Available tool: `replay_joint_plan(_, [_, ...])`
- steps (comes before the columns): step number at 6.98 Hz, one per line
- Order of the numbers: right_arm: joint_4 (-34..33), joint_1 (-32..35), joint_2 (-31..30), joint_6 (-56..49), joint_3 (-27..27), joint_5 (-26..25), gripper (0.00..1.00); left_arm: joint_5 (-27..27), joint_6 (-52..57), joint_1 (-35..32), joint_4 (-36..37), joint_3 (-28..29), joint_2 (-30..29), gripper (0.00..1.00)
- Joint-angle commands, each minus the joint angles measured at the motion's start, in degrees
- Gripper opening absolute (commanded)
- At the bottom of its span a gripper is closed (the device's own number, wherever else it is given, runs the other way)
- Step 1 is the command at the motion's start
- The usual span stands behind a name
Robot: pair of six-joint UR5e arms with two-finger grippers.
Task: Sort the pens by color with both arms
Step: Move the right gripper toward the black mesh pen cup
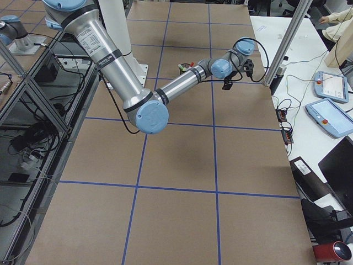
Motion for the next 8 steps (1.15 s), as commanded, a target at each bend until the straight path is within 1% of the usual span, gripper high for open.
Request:
replay_joint_plan(1, [6.17,-5.01,1.38,11.6,-0.74,-1.06,0.99,0.0,0.0,-0.01,0.0,-0.02,0.06,1.0])
replay_joint_plan(2, [6.09,-7.38,2.26,15.3,0.05,-1.84,0.99,0.0,0.0,0.08,0.0,-0.02,0.06,1.0])
replay_joint_plan(3, [6.17,-10.19,2.79,17.52,1.8,-5.77,0.99,0.0,-0.26,0.08,0.0,0.06,-0.02,1.0])
replay_joint_plan(4, [6.17,-11.61,3.23,18.93,3.12,-7.46,0.99,-0.09,-0.18,0.08,0.0,-0.02,-0.2,1.0])
replay_joint_plan(5, [6.0,-12.23,4.97,19.2,2.79,-8.52,0.99,-0.09,0.17,0.08,-0.09,-0.11,-0.46,1.0])
replay_joint_plan(6, [6.09,-13.63,5.6,19.29,2.52,-10.36,0.99,-0.09,0.44,0.16,-0.09,-0.11,-0.46,1.0])
replay_joint_plan(8, [6.09,-16.97,5.78,21.3,2.61,-12.39,0.98,-0.09,0.35,0.17,0.0,-0.03,-0.64,0.99])
